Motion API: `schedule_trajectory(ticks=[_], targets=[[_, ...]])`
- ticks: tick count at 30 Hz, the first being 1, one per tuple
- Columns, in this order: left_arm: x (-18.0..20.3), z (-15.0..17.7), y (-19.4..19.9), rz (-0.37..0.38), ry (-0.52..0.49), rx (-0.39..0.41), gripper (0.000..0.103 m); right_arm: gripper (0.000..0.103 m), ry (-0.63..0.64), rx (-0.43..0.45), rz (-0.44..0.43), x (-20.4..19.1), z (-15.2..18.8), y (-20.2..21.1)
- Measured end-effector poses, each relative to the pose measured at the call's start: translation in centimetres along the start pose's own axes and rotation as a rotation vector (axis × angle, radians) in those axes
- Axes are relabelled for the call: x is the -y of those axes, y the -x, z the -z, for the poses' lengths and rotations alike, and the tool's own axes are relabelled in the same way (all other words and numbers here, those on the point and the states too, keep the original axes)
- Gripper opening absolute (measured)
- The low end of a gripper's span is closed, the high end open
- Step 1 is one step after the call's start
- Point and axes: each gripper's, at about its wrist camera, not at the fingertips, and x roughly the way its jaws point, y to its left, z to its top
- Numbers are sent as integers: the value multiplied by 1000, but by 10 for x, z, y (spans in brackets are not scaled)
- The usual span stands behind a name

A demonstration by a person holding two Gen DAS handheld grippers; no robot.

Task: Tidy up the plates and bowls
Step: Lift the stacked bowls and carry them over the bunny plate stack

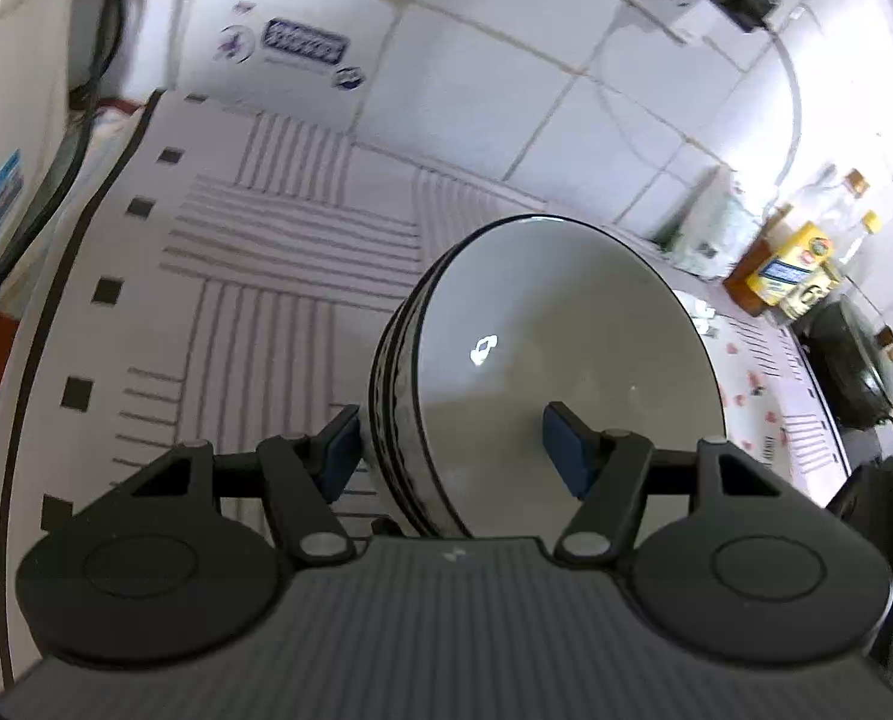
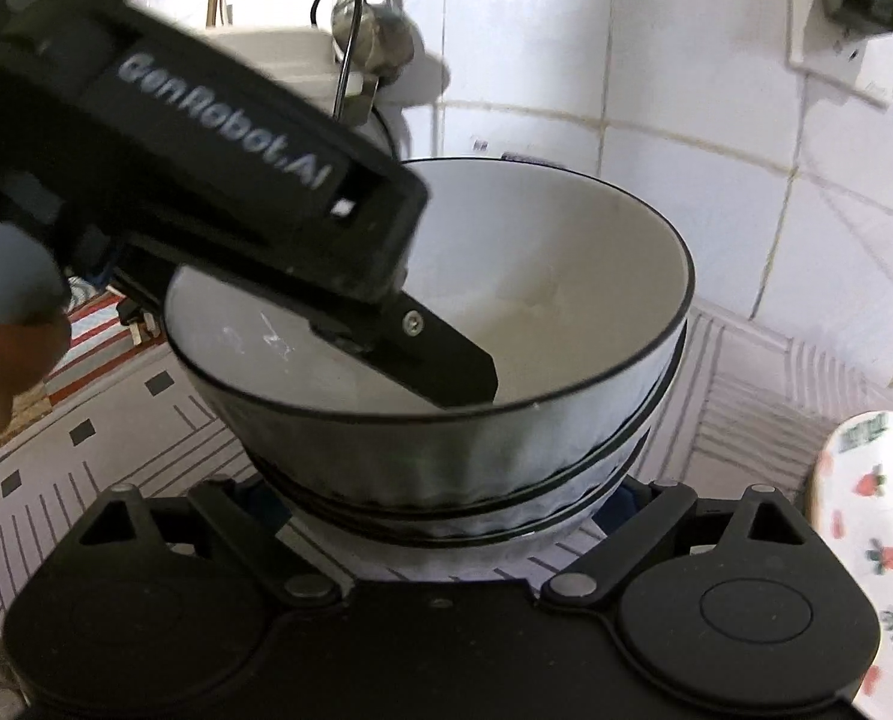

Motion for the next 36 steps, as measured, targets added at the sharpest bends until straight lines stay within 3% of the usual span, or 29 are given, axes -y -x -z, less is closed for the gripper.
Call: schedule_trajectory(ticks=[7,15,25,36], targets=[[43,-13,13,34,-67,12,63,97,-28,77,63,15,-9,38],[91,-19,8,103,-100,-13,63,97,-21,80,132,43,-14,82],[142,-15,-24,158,-143,-41,63,97,-70,61,202,90,5,123],[167,-13,-70,184,-161,-112,63,97,-114,28,255,123,27,127]])
